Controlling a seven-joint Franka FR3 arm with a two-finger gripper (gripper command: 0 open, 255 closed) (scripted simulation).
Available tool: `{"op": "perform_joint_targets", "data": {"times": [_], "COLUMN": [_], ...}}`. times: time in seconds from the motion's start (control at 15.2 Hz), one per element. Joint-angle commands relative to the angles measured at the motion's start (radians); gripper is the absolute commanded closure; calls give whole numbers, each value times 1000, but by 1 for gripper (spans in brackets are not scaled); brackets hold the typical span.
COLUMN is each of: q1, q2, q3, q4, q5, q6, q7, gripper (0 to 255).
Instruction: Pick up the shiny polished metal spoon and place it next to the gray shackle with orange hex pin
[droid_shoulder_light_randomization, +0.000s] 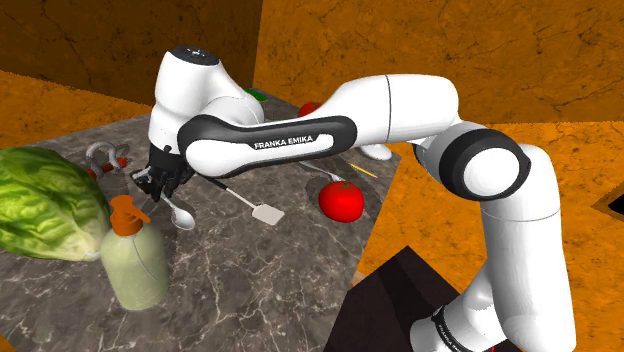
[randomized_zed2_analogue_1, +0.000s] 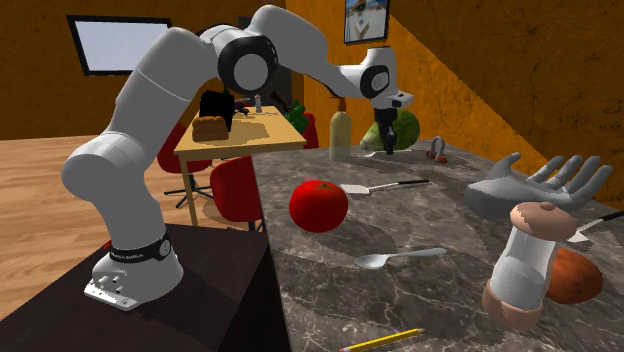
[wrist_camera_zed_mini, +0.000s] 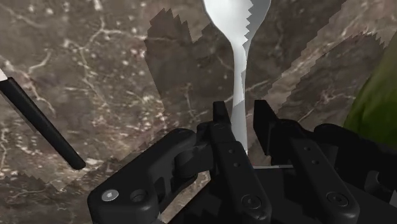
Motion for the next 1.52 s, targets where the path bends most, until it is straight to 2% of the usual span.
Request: {"op": "perform_joint_targets", "data": {"times": [0.0,0.33,0.86,0.92,1.25,1.45], "q1": [1,3,3,3,3,-17], "q2": [8,32,32,32,32,-40], "q3": [-3,-13,-13,-13,-13,7], "q4": [-14,-42,-42,-42,-42,-64], "q5": [-5,-17,-17,-17,-17,6], "q6": [22,73,73,73,73,24], "q7": [5,14,14,14,14,4], "gripper": [255,255,255,0,0,0]}}
